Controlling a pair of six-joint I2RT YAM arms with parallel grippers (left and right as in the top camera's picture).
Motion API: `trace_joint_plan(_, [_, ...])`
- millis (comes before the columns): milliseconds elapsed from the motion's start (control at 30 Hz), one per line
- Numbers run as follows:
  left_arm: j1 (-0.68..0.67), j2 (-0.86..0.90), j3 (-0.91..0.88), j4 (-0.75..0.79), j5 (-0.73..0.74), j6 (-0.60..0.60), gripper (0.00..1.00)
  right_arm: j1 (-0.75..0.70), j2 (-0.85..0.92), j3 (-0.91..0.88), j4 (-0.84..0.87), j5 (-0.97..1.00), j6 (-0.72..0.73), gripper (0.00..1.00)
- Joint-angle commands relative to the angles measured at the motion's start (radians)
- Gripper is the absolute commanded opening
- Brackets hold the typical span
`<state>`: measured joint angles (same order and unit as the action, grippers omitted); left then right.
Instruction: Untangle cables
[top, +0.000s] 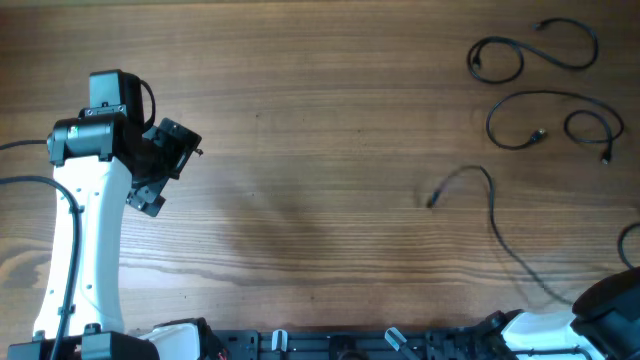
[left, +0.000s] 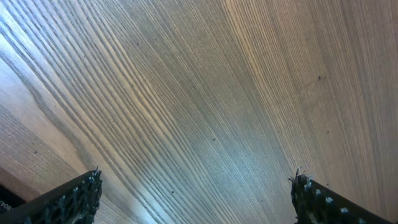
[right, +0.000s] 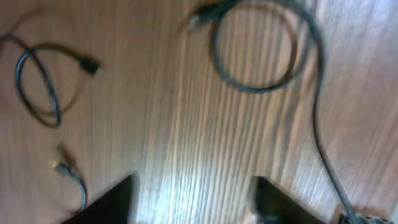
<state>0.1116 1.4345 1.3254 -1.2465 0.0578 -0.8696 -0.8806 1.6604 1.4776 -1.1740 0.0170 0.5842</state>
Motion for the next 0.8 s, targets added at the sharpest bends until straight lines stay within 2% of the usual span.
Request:
trace_joint_plan(0, [0.003,0.006,0.002,0.001,0.005,-0.001,1.00,0.000,-0.015,0.002,-0.023,-0.164,-0.124,1.00])
trace_joint_plan(133, [0.003,0.006,0.002,0.001,0.005,-0.001,1.00,0.003,-0.044,0.002,-0.128,-0.433,-0.289,1.00])
trace_joint_plan(200, [0.003,0.006,0.002,0.001,0.005,-0.002,1.00,0.021,-0.051,0.002,-0.228,-0.407,-0.325,1.00])
trace_joint_plan(333, [0.003,0.006,0.002,0.001,0.005,-0.002,1.00,0.053,-0.100,0.002,-0.275,-0.282,-0.254,1.00])
trace_joint_plan(500, [0.003,0.006,0.002,0.005,0.005,-0.002,1.00,0.053,-0.396,0.001,-0.284,-0.202,-0.159,1.00])
trace_joint_plan(600, [0.003,0.006,0.002,0.013,0.032,-0.002,1.00,0.053,-0.504,-0.025,-0.320,-0.170,-0.158,1.00])
trace_joint_plan(767, [0.003,0.006,0.002,0.027,0.042,-0.001,1.00,0.053,-0.622,-0.351,-0.232,-0.161,-0.060,1.00])
